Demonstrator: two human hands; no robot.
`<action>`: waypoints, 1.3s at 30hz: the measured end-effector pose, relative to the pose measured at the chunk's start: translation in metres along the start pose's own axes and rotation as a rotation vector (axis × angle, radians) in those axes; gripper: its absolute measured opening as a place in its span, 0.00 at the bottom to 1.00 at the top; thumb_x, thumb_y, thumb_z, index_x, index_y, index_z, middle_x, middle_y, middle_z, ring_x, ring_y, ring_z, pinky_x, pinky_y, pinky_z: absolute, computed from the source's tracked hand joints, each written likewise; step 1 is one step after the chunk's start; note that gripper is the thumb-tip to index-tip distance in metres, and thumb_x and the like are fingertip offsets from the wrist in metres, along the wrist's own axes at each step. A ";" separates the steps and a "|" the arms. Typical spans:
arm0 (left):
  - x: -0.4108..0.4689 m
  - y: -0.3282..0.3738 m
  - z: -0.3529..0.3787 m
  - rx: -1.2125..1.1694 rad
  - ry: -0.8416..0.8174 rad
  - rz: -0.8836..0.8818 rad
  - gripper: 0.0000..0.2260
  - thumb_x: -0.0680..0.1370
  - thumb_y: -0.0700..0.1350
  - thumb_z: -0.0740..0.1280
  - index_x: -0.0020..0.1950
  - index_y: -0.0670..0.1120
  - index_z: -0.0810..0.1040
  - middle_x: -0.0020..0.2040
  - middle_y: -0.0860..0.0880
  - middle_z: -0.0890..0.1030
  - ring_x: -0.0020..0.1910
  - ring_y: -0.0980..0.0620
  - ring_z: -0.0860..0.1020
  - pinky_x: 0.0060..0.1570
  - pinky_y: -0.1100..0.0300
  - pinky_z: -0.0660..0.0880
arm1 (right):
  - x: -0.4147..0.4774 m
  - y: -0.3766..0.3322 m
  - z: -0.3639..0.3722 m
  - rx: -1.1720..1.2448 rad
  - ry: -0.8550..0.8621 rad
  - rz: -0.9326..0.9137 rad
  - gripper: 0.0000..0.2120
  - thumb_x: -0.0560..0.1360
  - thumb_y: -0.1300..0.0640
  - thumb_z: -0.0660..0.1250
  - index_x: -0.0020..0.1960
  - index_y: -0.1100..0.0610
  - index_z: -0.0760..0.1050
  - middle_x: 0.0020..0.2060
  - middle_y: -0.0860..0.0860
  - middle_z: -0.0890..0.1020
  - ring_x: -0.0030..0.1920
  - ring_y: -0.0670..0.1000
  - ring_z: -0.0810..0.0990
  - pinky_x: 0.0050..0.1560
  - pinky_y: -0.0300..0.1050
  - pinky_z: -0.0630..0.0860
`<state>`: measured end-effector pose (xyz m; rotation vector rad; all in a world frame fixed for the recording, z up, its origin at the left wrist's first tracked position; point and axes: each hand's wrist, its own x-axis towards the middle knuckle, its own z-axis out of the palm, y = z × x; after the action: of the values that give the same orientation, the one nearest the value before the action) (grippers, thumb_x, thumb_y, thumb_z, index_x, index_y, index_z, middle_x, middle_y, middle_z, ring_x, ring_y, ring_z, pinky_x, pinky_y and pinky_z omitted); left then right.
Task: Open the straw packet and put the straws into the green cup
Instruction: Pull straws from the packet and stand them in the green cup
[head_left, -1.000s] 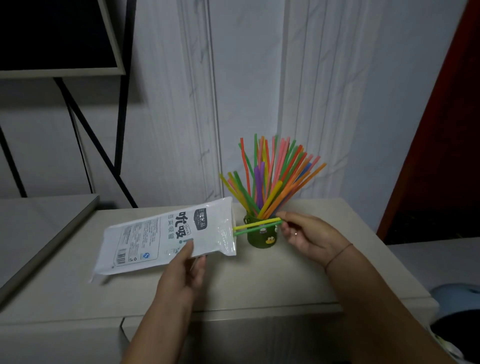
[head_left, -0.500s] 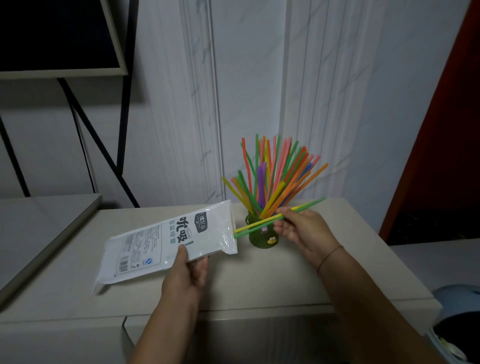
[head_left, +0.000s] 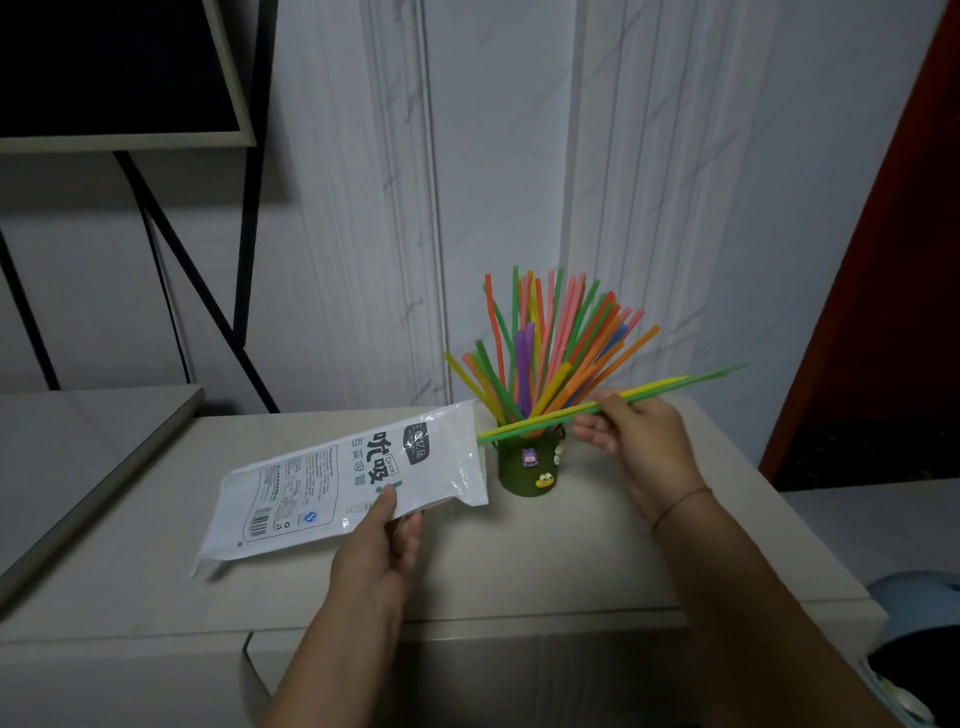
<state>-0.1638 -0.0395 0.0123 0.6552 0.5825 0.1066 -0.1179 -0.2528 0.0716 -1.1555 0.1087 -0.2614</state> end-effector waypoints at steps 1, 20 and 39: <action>0.000 0.001 -0.001 0.000 0.003 0.003 0.06 0.76 0.37 0.68 0.44 0.47 0.75 0.26 0.52 0.82 0.24 0.57 0.81 0.25 0.65 0.78 | 0.003 -0.004 -0.006 -0.010 0.035 -0.025 0.04 0.77 0.67 0.61 0.48 0.68 0.73 0.33 0.59 0.78 0.25 0.45 0.81 0.28 0.36 0.79; -0.006 0.005 0.003 -0.021 -0.031 -0.072 0.07 0.75 0.35 0.67 0.45 0.47 0.76 0.27 0.50 0.83 0.30 0.54 0.83 0.21 0.66 0.76 | 0.020 0.018 0.014 -0.909 0.007 -0.356 0.07 0.77 0.55 0.63 0.43 0.58 0.75 0.32 0.51 0.78 0.33 0.49 0.76 0.35 0.38 0.70; -0.006 0.013 -0.002 -0.034 -0.072 -0.071 0.08 0.75 0.33 0.66 0.48 0.46 0.76 0.29 0.49 0.84 0.26 0.54 0.82 0.21 0.66 0.76 | 0.011 0.041 0.006 -0.624 -0.099 0.012 0.12 0.71 0.58 0.72 0.40 0.56 0.67 0.30 0.55 0.77 0.25 0.49 0.75 0.24 0.39 0.73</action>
<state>-0.1689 -0.0298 0.0220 0.6021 0.5331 0.0268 -0.1004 -0.2350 0.0365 -1.7840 0.1137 -0.1606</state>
